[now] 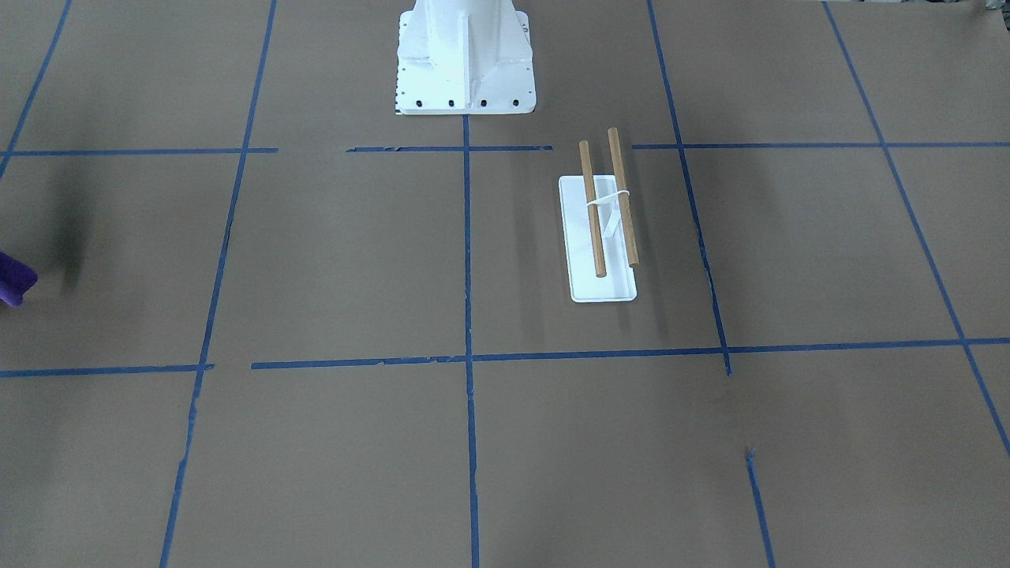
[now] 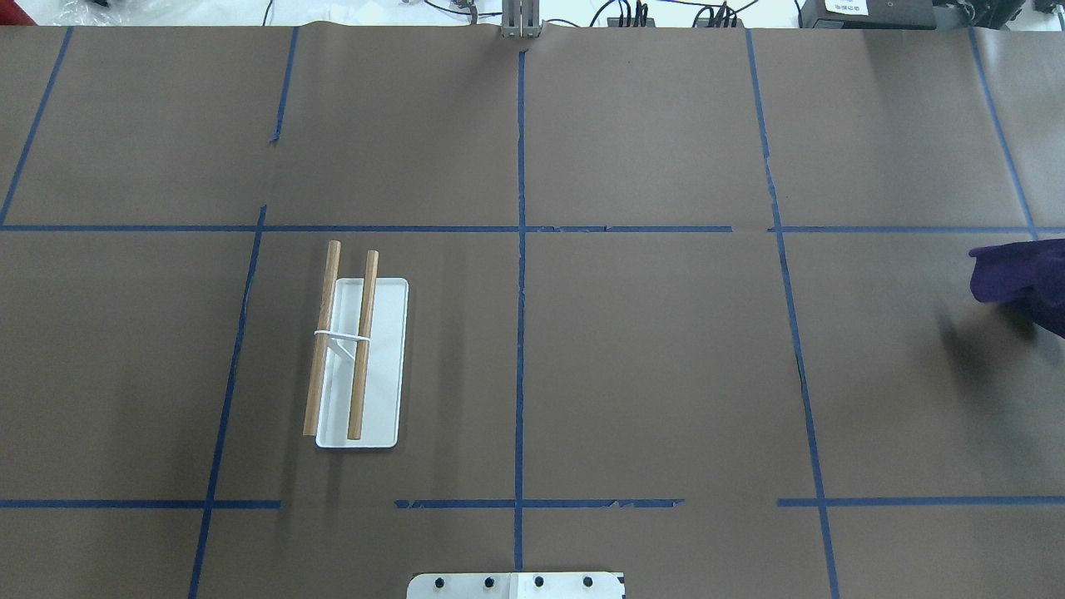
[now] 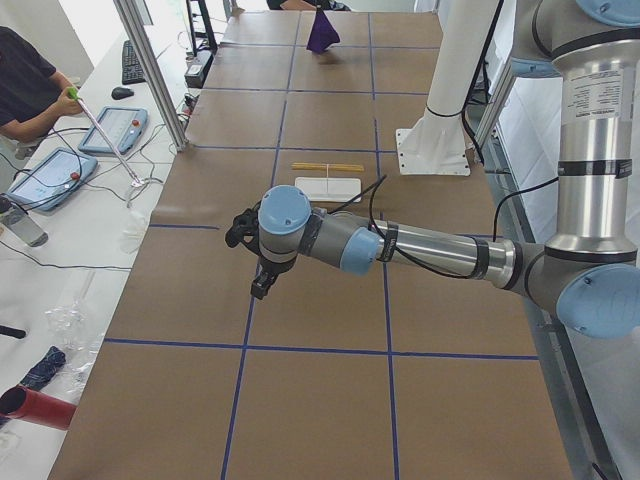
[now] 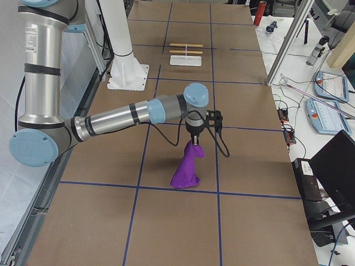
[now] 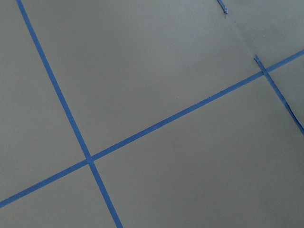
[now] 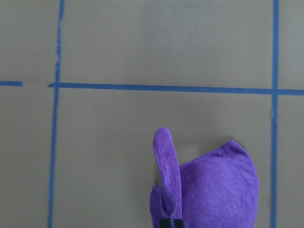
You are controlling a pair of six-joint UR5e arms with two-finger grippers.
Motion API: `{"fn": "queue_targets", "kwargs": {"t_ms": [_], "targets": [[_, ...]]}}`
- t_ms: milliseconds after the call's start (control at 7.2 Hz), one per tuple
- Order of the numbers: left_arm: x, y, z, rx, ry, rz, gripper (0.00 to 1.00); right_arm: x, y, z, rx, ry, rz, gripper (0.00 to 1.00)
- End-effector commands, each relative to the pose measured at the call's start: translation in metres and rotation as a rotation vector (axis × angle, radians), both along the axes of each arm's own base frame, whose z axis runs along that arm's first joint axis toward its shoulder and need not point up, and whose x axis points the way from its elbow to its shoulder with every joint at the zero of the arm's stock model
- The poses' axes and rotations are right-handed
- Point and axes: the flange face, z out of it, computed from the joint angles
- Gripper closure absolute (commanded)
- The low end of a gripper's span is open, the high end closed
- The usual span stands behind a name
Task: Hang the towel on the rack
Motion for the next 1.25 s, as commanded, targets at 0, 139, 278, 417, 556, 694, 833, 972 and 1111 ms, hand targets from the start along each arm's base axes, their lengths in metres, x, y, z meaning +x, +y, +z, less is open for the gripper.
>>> {"fn": "queue_targets", "kwargs": {"t_ms": [0, 139, 278, 417, 556, 694, 833, 972, 1111], "targets": [[0.003, -0.005, -0.015, -0.081, 0.043, -0.1, 0.0, -0.064, 0.011, -0.135, -0.077, -0.135, 0.082, 1.0], [0.013, -0.007, -0.028, -0.066, 0.084, -0.143, 0.0, -0.111, 0.006, -0.199, -0.137, -0.204, 0.103, 1.0], [0.038, -0.008, -0.041, -0.148, 0.154, -0.179, 0.0, -0.151, 0.008, -0.256, -0.192, -0.267, 0.11, 1.0], [0.061, -0.018, -0.066, -0.217, 0.218, -0.226, 0.0, -0.181, 0.011, -0.305, -0.244, -0.321, 0.115, 1.0], [0.091, -0.029, -0.101, -0.282, 0.276, -0.242, 0.0, -0.199, 0.004, -0.346, -0.3, -0.362, 0.147, 1.0], [0.114, -0.039, -0.134, -0.357, 0.324, -0.265, 0.0, -0.219, 0.009, -0.37, -0.388, -0.382, 0.221, 1.0], [0.15, -0.047, -0.174, -0.491, 0.386, -0.29, 0.0, -0.247, 0.015, -0.399, -0.43, -0.405, 0.328, 1.0], [0.188, -0.052, -0.213, -0.621, 0.435, -0.299, 0.0, -0.26, 0.019, -0.409, -0.465, -0.424, 0.42, 1.0], [0.224, -0.053, -0.255, -0.713, 0.474, -0.291, 0.0, -0.268, 0.023, -0.414, -0.465, -0.43, 0.439, 1.0]]}}
